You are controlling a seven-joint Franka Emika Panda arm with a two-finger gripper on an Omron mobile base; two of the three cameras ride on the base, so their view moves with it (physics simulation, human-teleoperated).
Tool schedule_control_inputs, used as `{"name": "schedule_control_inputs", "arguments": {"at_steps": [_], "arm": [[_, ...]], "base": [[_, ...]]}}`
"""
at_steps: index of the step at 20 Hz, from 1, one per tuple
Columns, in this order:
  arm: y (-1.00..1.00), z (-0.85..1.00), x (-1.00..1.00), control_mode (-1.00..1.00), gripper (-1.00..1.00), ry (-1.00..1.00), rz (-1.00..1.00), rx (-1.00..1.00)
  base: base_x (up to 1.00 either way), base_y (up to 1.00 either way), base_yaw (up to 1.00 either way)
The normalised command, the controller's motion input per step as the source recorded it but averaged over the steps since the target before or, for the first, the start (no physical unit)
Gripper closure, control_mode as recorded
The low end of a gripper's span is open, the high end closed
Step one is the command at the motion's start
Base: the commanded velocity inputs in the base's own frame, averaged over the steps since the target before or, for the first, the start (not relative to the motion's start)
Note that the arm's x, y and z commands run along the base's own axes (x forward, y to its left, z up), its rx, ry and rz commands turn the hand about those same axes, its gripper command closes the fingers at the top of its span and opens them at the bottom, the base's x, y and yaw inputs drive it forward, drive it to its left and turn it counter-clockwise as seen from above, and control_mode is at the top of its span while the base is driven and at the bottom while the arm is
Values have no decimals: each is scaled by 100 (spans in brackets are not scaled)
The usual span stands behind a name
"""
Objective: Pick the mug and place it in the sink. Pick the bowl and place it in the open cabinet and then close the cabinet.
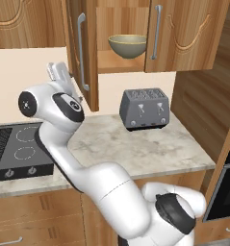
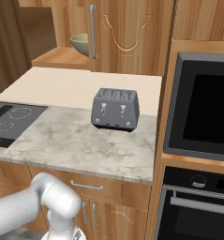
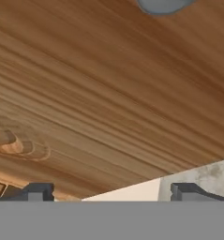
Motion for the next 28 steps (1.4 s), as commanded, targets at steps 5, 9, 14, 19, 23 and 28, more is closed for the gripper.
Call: {"name": "schedule_control_inputs", "arguments": {"at_steps": [5,9,14,19,23,28], "arm": [[0,0,7,-100,-100,-7,-18,0],[-3,0,0,-100,-100,-14,-25,0],[-18,-3,13,-100,-100,-10,-26,0],[-30,-6,32,-100,-100,-6,-21,0],[-41,-10,44,-100,-100,-4,-15,0],[-53,-11,39,-100,-100,-5,-6,2]], "base": [[0,0,0],[0,0,0],[0,0,0],[0,0,0],[0,0,0],[0,0,0]]}}
